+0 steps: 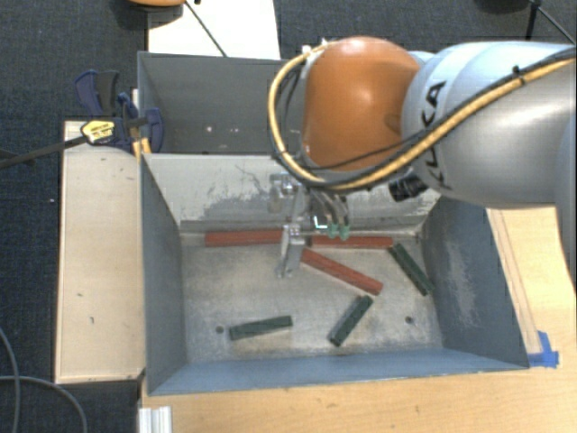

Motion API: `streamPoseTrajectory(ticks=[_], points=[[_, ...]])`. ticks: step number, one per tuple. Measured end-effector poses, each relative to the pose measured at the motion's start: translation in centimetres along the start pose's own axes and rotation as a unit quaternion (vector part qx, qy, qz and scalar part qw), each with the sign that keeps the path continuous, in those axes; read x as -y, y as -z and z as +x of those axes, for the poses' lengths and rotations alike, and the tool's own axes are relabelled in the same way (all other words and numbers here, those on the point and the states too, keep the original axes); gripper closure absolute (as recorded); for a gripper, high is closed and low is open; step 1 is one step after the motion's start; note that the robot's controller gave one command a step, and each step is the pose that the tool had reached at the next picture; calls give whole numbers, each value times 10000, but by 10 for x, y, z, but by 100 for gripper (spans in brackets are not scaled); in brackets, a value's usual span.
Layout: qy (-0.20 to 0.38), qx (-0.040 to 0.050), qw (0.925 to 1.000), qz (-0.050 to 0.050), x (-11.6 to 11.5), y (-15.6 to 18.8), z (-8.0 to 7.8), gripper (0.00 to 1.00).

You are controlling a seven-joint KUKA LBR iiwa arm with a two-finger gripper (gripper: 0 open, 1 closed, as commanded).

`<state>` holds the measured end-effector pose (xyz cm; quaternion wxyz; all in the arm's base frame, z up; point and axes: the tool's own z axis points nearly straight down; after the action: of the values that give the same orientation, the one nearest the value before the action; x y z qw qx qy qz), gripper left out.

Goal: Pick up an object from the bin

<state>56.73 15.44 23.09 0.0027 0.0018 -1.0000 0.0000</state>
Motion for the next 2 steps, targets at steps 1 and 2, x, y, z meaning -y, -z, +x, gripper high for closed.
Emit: streamPoseTrajectory(ticks=[1, 2], points=[[-18, 40, 10000, -6, 1, 5, -2, 0], [91, 55, 9999, -14, 47, -28, 9, 0]])
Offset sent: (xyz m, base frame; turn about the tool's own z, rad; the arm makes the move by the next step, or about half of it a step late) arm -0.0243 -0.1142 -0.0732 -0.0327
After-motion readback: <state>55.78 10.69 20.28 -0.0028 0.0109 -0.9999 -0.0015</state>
